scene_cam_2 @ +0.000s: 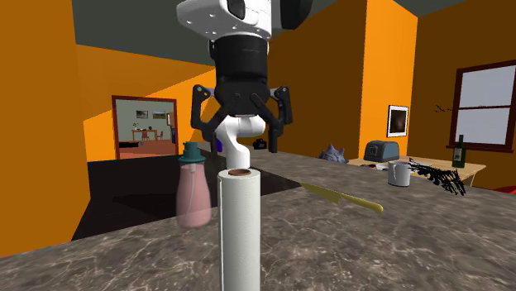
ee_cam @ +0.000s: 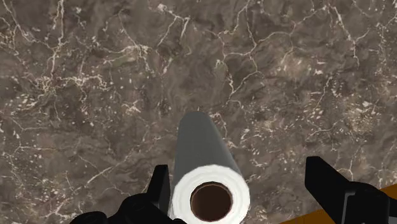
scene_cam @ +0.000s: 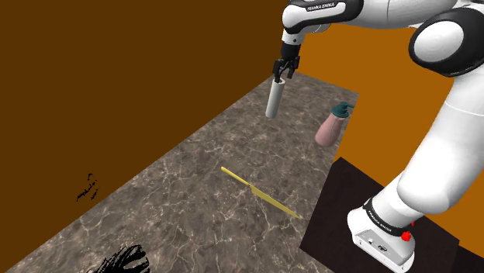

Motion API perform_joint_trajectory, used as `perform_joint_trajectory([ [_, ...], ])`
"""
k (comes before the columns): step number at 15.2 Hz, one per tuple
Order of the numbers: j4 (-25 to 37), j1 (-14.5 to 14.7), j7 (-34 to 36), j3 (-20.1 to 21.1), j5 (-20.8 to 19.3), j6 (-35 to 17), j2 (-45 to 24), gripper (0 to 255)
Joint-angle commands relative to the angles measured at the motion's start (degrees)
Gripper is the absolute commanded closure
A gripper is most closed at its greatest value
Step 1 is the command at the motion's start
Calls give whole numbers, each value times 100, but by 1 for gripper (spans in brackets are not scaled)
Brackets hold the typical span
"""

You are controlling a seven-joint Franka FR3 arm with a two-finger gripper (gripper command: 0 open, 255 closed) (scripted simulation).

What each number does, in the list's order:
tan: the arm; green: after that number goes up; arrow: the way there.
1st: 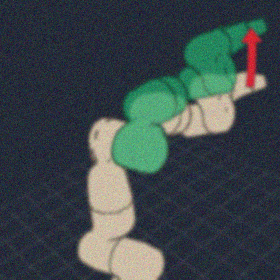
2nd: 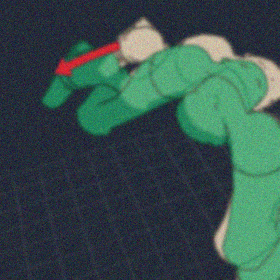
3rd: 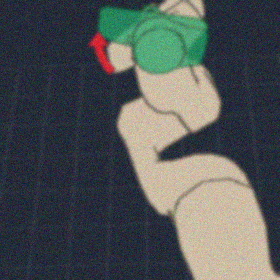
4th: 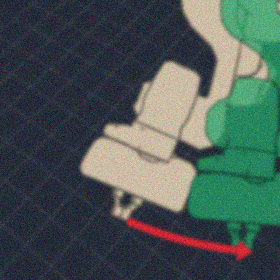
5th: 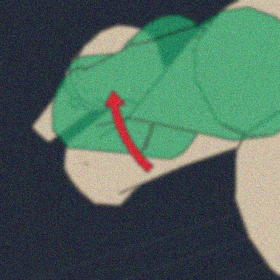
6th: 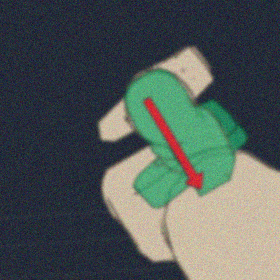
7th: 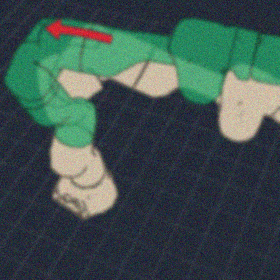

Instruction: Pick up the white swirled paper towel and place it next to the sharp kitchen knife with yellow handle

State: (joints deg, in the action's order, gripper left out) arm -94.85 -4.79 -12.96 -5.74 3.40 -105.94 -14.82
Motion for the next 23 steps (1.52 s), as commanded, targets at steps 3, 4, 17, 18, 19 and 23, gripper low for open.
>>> perform_joint_trajectory([
  [3, 1324, -140, -58, -18, 174, 238, -1018, 0],
  [4, 1253, -139, -59, -14, 175, 163, -1022, 0],
  [17, 834, -121, -74, -3, 190, -314, -1081, 0],
  [18, 836, -121, -74, -3, 190, -313, -1081, 0],
  [19, 836, -121, -74, -3, 190, -313, -1081, 0],
  [23, 837, -121, -75, -3, 190, -312, -1082, 255],
])
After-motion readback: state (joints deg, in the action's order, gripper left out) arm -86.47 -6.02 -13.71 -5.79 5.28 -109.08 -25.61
